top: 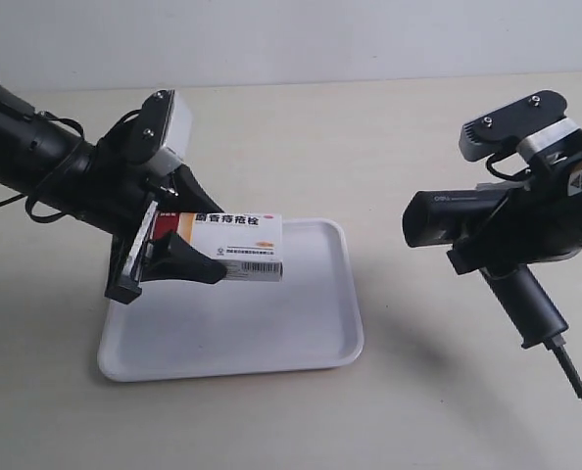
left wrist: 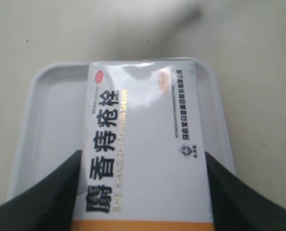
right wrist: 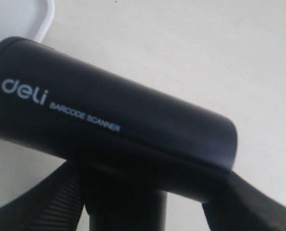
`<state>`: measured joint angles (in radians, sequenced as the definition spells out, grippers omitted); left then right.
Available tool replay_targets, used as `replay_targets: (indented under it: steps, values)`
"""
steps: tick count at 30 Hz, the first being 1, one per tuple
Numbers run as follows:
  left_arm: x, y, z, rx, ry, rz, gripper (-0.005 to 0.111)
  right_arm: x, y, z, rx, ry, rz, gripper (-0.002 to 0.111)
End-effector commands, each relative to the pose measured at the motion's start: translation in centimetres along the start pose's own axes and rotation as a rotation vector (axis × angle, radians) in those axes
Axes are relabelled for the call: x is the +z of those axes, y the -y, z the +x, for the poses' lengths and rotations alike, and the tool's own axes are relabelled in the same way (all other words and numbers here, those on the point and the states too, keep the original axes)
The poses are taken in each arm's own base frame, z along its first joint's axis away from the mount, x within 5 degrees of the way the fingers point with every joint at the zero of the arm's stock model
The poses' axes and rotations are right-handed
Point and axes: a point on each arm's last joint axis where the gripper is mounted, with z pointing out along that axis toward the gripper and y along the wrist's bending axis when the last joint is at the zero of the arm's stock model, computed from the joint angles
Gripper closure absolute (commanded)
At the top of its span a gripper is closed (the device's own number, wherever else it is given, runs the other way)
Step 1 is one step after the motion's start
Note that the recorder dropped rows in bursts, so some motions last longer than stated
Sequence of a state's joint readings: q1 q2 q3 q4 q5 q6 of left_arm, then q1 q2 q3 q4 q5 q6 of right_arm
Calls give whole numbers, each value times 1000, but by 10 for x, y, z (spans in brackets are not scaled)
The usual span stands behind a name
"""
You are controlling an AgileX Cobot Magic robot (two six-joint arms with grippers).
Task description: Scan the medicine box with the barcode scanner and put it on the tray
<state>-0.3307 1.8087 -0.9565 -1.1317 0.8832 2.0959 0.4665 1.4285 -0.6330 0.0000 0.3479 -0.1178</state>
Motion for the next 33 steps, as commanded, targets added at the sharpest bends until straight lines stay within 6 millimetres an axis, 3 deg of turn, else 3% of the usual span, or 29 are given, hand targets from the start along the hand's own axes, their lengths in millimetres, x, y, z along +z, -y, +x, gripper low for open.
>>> replay_targets:
  steps: [1,5,9,16,22,24,27,33]
  values:
    - [-8,-2,1,-15,34,16,107,-11,1,-2,-14,36,8,108]
    - [-8,-2,0,-18,41,22,107,-7,1,-3,-12,35,8,108]
    - [2,-1,2,-23,28,30,107,16,1,-6,3,55,9,108]
    - [39,-7,27,-205,38,28,107,60,1,-4,61,66,6,108]
    - [59,-10,48,-298,3,13,107,78,0,1,97,53,4,108]
    - [61,-12,54,-306,-26,-10,105,81,0,1,124,54,3,101]
    - [63,-15,59,-307,-62,-41,92,83,0,2,128,48,3,83]
    - [63,-13,59,-306,-64,-19,27,82,0,2,147,54,3,34]
